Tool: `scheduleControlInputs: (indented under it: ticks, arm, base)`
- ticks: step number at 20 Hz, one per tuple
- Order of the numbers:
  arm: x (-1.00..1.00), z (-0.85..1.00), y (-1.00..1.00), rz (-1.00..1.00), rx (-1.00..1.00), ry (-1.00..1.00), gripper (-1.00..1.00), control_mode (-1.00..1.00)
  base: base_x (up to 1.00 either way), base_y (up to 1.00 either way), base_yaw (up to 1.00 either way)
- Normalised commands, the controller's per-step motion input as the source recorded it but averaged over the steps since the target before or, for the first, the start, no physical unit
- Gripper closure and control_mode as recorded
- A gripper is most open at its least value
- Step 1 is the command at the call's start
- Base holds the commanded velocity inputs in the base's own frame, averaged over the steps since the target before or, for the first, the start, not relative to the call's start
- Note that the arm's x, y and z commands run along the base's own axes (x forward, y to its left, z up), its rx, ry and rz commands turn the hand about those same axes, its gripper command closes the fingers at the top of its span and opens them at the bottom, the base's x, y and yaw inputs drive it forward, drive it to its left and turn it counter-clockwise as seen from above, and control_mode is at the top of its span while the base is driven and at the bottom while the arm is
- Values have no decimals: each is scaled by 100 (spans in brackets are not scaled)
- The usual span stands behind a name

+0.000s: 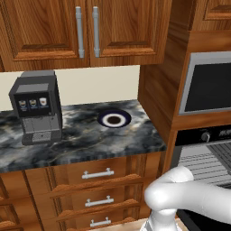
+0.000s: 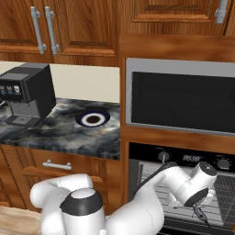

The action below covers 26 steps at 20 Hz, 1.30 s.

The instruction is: Take the fish from the oven and place it on the plate on the counter.

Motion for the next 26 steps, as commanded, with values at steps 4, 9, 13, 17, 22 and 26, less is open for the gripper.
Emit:
scheduleControlInputs:
  ticks: [4, 9, 13, 17, 22, 26]
  arm:
    - [47, -50, -17, -4, -3, 15, -100, -100]
    - [34, -54, -30, -4, 0, 1, -100, -100]
    - [18, -19, -32, -2, 0, -9, -100, -100]
    - [15, -3, -27, -2, 0, -8, -100, -100]
    - [26, -2, -7, -5, 0, -2, -100, -100]
    - [53, -30, 0, -9, 0, 1, -100, -100]
  base:
    - [0, 0, 0]
    - [0, 0, 0]
    - [0, 0, 0]
    - [0, 0, 0]
    - [0, 0, 0]
    - [0, 0, 0]
